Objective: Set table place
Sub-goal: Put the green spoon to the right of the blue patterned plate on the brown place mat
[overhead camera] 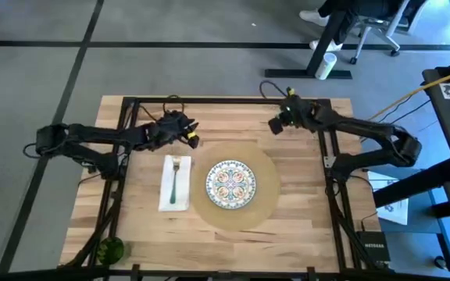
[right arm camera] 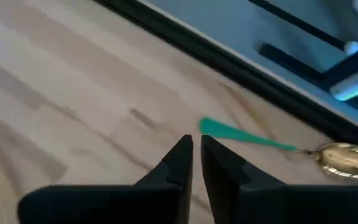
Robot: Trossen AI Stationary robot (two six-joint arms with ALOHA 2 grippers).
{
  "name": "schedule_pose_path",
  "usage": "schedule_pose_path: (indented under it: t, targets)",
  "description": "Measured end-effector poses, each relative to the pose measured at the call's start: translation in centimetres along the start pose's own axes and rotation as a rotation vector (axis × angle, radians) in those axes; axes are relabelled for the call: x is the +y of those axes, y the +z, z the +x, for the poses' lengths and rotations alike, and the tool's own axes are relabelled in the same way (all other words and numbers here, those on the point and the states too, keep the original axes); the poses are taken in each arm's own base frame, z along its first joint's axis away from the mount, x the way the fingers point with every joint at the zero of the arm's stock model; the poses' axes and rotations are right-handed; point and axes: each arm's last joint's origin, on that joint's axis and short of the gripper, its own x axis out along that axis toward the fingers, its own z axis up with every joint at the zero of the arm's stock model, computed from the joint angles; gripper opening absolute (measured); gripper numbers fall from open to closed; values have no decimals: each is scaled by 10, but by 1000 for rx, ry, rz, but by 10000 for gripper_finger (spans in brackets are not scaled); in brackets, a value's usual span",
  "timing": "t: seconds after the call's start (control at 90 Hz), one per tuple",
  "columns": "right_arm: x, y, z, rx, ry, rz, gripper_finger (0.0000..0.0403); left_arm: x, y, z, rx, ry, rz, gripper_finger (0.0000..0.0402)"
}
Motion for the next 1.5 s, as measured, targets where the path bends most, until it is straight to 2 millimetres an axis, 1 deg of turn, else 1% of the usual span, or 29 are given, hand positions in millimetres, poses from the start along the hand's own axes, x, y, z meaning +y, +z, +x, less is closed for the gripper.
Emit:
schedule_pose_path:
  t: [0.133, 0.256, 0.3, 0.344, 0.478, 0.567, 0.644, 0.778, 0.922, 1.044, 1.222, 1.367, 1.5]
  targets:
    - [-11, 3, 19, 64, -53, 34, 2, 0, 2, 0, -14, -4, 32, 73]
    - [-24, -2, 34, 142, -118, 55, 1, -3, 5, 0, -37, -65, 57, 36]
    - [-27, -3, 36, 160, -131, 59, 1, -4, 6, 0, -46, -99, 67, 17]
    - [-31, -4, 37, 175, -149, 51, 0, -5, 7, 0, -53, -129, 74, 7]
    - [-45, -4, 37, 196, -222, 49, 0, -1, 11, 2, -82, -135, 80, 1]
    - [-60, -7, 38, 229, -306, 71, 0, 3, 13, 4, -90, -125, 72, 1]
    - [-70, -9, 41, 265, -336, 86, 0, 6, 14, 5, -95, -126, 62, 1]
    - [-68, -4, 44, 211, -343, 102, 0, 9, 17, 7, -111, -144, 64, 1]
    - [-70, -4, 46, 206, -354, 120, 0, 13, 18, 8, -116, -139, 78, 1]
    - [-69, -4, 52, 219, -261, 159, 0, 18, 19, 10, -117, -120, 78, 1]
    - [-66, -2, 65, 198, -157, 189, 0, 24, 20, 13, -121, -93, 81, 1]
    - [-65, -6, 79, 222, -165, 184, 0, 27, 22, 14, -135, -81, 87, 1]
    - [-65, -4, 91, 245, -210, 186, 0, 28, 24, 14, -146, -78, 98, 1]
